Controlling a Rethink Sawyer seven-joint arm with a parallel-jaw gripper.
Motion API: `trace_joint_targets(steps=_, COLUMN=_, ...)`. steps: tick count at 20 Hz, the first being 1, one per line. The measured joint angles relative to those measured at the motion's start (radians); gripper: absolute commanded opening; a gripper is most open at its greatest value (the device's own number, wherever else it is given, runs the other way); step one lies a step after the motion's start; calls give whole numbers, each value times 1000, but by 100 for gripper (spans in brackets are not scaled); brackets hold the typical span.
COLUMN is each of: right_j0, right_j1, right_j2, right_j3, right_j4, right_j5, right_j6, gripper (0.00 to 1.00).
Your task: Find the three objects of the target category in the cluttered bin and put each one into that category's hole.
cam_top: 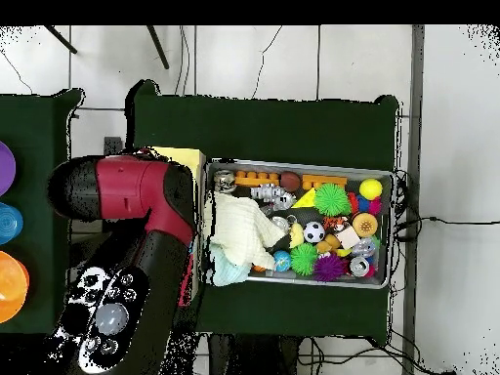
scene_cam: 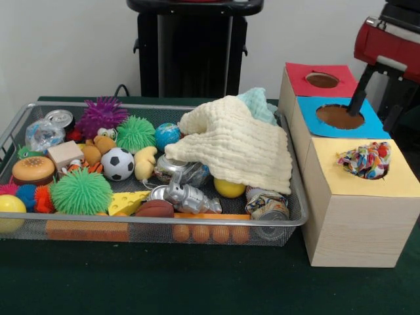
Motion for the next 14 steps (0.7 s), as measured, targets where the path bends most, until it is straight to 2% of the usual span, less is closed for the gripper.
trace_joint_targets(steps=14, right_j0=1, right_j1=-40, right_j2=0, right_j3=0, right_j4=10, right_j5=4, right_j6=0, gripper=0)
